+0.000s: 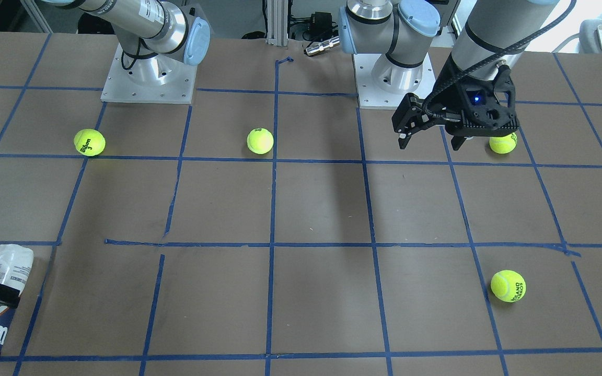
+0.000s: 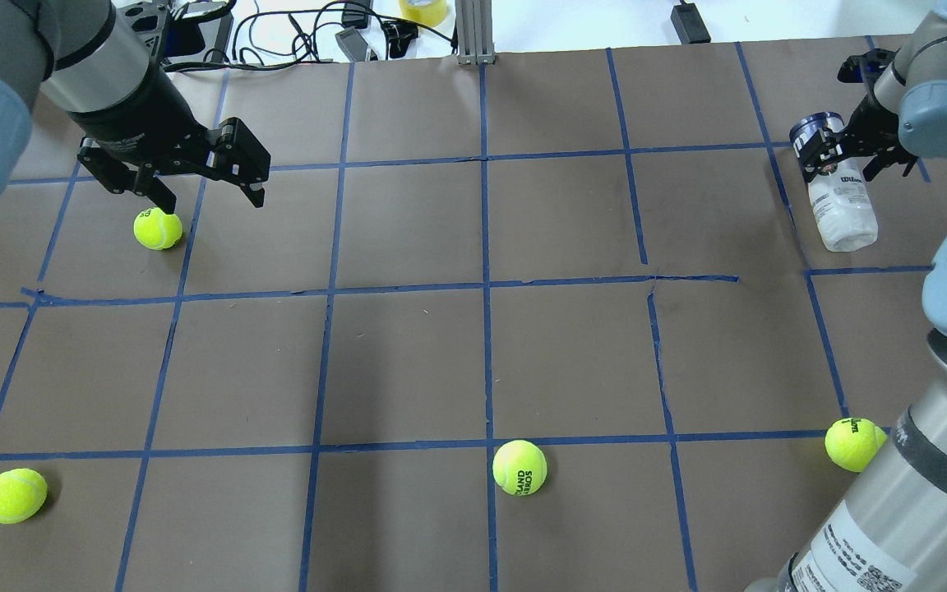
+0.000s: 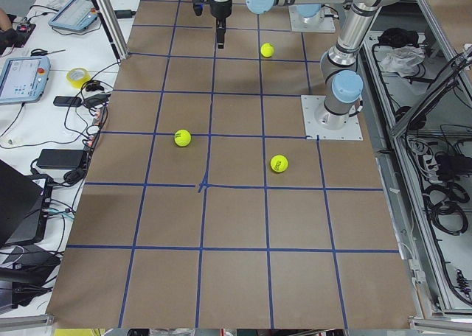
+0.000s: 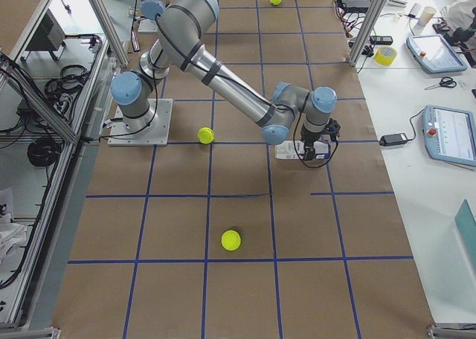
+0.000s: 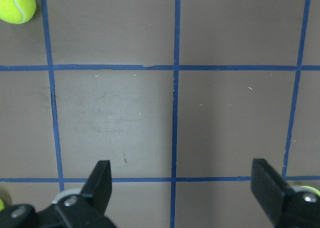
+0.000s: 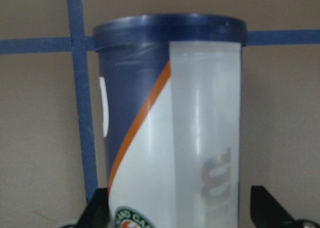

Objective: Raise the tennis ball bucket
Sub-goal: 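Close the right gripper on the can and lift it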

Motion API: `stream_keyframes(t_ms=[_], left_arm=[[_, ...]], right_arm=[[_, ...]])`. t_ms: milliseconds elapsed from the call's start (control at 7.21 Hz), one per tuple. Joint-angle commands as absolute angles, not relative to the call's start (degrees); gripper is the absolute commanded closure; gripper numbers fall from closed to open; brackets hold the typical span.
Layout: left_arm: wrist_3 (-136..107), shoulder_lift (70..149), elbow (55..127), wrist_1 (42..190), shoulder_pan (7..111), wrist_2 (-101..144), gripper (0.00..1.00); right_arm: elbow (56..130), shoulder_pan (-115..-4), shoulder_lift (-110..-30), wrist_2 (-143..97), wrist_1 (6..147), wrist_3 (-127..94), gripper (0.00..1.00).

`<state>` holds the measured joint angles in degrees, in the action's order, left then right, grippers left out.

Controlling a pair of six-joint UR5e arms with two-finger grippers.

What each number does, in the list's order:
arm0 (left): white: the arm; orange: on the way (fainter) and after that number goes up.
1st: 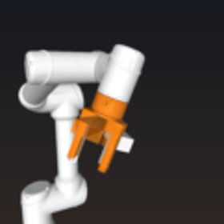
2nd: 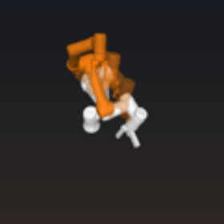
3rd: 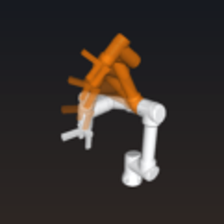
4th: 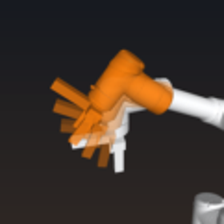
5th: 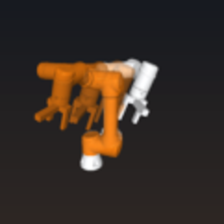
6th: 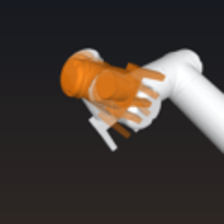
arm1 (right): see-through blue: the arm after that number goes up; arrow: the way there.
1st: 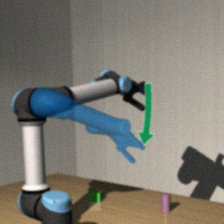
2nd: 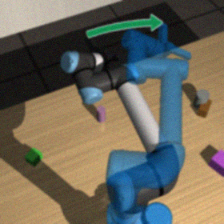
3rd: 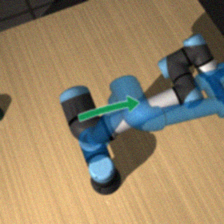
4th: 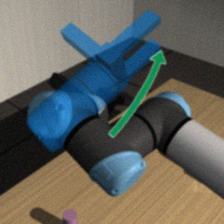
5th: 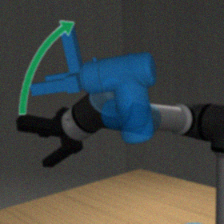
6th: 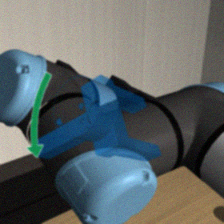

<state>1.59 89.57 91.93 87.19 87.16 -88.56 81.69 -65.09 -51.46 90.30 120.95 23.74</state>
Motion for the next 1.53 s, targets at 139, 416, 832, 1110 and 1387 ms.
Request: stream_keyframes(t_ms=[139, 416, 832, 1110, 1387], left_arm=[[1.49, 89.74, 91.93, 87.19, 87.19, -88.51, 0.0], [1.49, 89.65, 91.93, 87.1, 87.19, -88.59, 0.0], [1.49, 89.65, 91.93, 87.19, 87.19, -88.59, 0.0], [1.41, 89.74, 91.93, 87.1, 87.19, -88.51, 0.0], [1.41, 89.74, 91.93, 87.19, 87.19, -88.51, 0.0]], right_arm=[[82.27, -64.95, -50.27, 90.26, 120.33, 25.14, 0.0], [82.18, -64.86, -49.92, 90.26, 120.41, 25.14, 0.0], [82.0, -64.95, -50.01, 90.0, 120.41, 25.05, 0.08], [82.0, -64.95, -49.75, 90.09, 120.32, 25.05, 0.3], [81.56, -65.39, -51.32, 90.09, 120.15, 24.87, 0.3]])
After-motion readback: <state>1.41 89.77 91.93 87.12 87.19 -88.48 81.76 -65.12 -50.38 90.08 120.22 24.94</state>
